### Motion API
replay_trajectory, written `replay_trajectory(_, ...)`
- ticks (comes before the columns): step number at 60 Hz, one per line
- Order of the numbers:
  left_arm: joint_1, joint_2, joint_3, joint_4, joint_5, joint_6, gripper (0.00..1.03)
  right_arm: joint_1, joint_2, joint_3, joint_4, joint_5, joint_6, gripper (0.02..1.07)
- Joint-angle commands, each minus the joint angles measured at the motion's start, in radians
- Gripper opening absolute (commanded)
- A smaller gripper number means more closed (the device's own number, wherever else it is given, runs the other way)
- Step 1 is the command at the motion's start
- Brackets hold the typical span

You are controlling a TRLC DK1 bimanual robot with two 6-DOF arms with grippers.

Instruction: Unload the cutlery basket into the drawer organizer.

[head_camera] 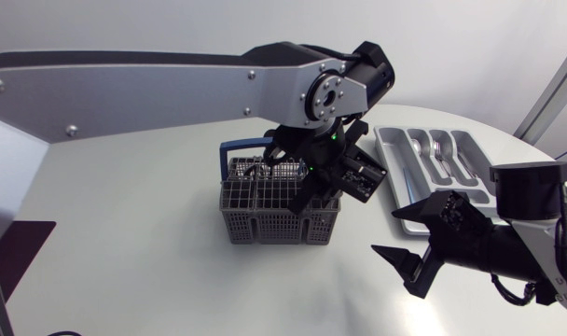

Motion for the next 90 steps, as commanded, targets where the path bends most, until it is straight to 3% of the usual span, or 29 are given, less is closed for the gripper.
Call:
replay_trajectory(1,-0.016,0.004,0.020,-0.023,-0.008,-0.003,0.18,0.004,-0.015,-0.019,-0.020,-0.008,-0.012,0.97)
replay_trajectory(72,-0.034,-0.181,-0.118,0.079,-0.040,-0.084,0.18,0.068,-0.130,-0.005,-0.119,0.034,0.025,0.97)
replay_trajectory(90,-0.053,-0.246,-0.224,0.168,-0.042,-0.056,0.18,0.097,-0.172,0.001,-0.153,0.052,0.038,0.97)
